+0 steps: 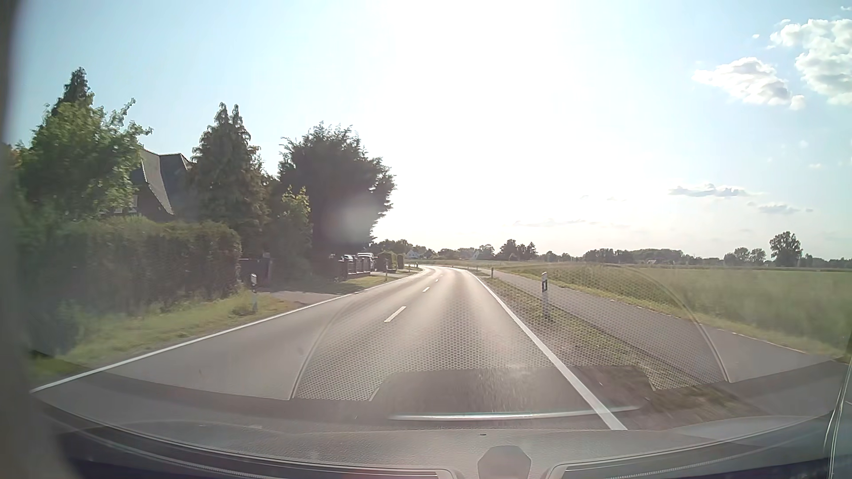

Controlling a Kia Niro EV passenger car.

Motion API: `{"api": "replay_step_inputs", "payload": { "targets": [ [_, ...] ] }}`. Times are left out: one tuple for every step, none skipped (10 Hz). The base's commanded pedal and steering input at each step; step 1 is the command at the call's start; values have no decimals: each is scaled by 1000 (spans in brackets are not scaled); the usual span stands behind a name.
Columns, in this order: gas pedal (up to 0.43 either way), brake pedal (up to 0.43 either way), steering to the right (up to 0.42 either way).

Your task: Follow the waypoints while adhering to traffic rules and regulations

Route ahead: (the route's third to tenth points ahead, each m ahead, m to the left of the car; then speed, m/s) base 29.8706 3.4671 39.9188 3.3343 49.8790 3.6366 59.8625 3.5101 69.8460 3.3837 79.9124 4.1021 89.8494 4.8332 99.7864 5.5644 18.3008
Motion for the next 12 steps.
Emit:
{"api": "replay_step_inputs", "payload": {
  "targets": [
    [228, 6, 3],
    [189, 6, 3],
    [177, 6, 4],
    [169, 6, 3],
    [157, 6, 3],
    [150, 6, 3],
    [150, 6, 3],
    [150, 6, 3],
    [150, 6, 3],
    [138, 6, 4],
    [138, 6, 3],
    [138, 6, 3]
  ]
}}
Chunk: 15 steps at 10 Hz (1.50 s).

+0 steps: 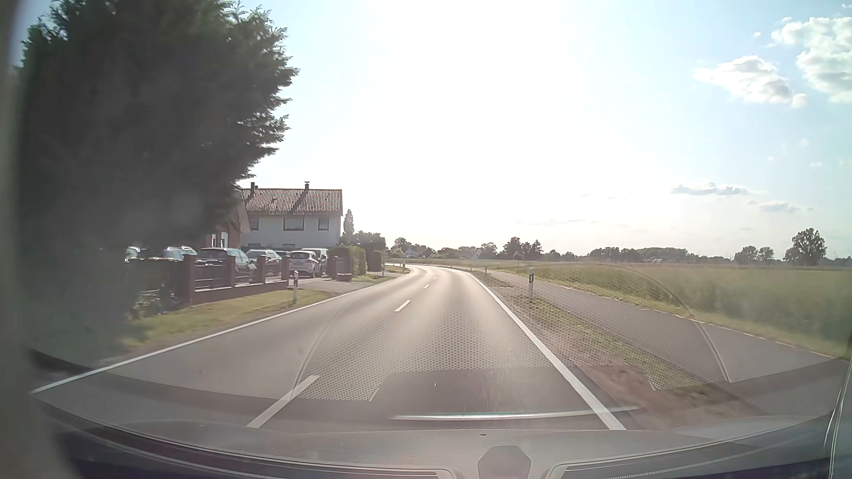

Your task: Follow the waypoints while adhering to traffic rules and regulations

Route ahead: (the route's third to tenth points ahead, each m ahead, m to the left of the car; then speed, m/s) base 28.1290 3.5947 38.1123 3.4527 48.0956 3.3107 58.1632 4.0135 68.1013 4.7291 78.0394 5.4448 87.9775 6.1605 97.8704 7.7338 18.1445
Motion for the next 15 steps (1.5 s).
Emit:
{"api": "replay_step_inputs", "payload": {
  "targets": [
    [138, 6, 4],
    [138, 6, 5],
    [138, 6, 4],
    [138, 6, 5],
    [138, 6, 4],
    [138, 6, 4],
    [138, 6, 3],
    [138, 6, 0],
    [138, 6, -2],
    [138, 6, -3],
    [138, 6, -2],
    [138, 6, -3],
    [138, 6, -3],
    [138, 6, -3],
    [138, 6, -3]
  ]
}}
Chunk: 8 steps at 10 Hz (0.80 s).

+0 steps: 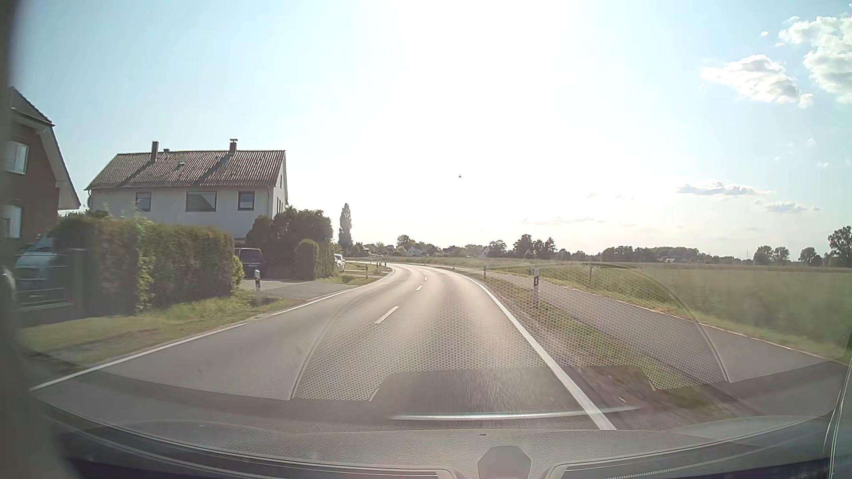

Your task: Follow the waypoints while adhering to traffic rules and regulations

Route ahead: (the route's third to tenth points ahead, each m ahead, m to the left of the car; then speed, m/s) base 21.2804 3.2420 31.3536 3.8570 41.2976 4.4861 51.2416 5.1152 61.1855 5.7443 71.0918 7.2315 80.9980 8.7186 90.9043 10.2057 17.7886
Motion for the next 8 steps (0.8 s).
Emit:
{"api": "replay_step_inputs", "payload": {
  "targets": [
    [138, 6, -4],
    [138, 6, -4],
    [138, 6, -5],
    [138, 6, -5],
    [138, 6, -5],
    [138, 6, -5],
    [138, 6, -6],
    [138, 6, -6]
  ]
}}
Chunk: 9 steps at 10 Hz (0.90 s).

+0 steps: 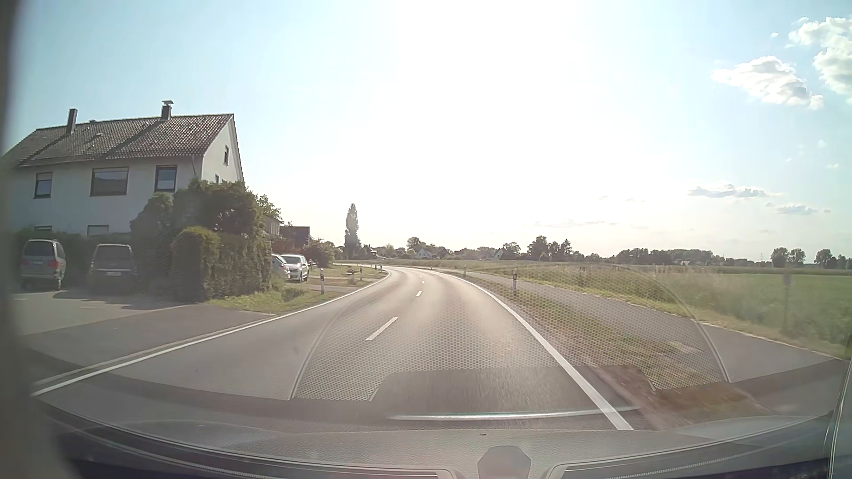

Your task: Follow the waypoints while adhering to traffic rules and regulations

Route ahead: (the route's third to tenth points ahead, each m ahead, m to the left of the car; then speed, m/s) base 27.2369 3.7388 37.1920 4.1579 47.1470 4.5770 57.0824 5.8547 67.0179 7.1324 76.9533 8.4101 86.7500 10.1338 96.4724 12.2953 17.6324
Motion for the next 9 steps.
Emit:
{"api": "replay_step_inputs", "payload": {
  "targets": [
    [138, 6, -6],
    [138, 6, -6],
    [150, 6, -8],
    [150, 6, -8],
    [150, 6, -8],
    [157, 6, -8],
    [157, 6, -8],
    [169, 6, -8],
    [169, 6, -7]
  ]
}}
